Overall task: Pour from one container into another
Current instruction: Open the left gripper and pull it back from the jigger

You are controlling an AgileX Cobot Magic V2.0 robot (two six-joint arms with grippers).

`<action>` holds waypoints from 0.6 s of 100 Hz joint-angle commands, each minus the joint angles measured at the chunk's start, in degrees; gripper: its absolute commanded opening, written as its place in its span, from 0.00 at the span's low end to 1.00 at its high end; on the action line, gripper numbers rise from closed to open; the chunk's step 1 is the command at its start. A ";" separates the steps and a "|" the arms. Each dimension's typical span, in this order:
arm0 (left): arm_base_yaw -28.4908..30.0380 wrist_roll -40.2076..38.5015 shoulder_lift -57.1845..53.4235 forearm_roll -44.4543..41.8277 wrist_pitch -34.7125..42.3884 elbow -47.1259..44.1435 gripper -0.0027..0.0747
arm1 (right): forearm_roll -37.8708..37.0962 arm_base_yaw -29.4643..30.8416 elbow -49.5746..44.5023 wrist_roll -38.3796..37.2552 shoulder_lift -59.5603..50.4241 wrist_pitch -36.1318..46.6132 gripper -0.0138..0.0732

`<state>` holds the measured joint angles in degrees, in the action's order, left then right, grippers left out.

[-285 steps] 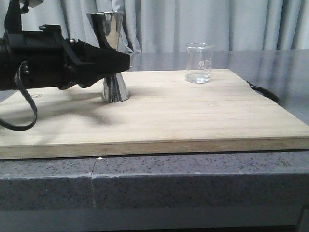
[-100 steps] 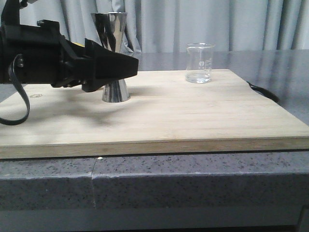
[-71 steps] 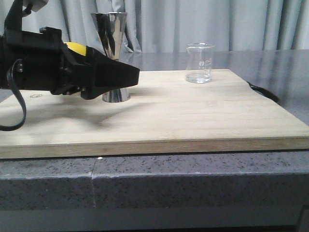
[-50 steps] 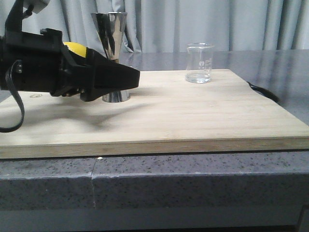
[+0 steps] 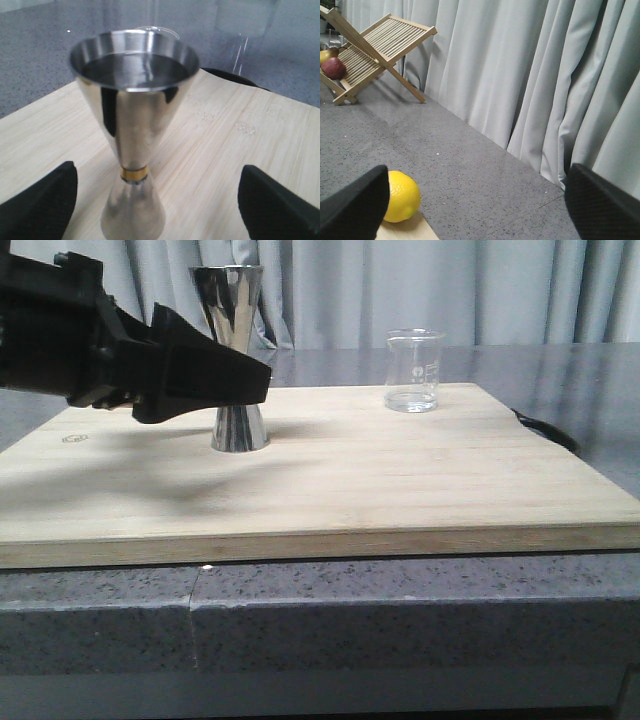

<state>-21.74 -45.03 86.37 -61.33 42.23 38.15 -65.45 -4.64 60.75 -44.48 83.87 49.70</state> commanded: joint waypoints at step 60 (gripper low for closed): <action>0.12 -6.42 -23.08 -4.47 -25.90 1.18 0.81 | 2.49 0.20 1.86 -1.23 -2.31 -8.87 0.90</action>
<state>-21.74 -50.63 67.82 -67.79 20.26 37.92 -65.45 -4.64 60.75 -45.63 83.87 41.77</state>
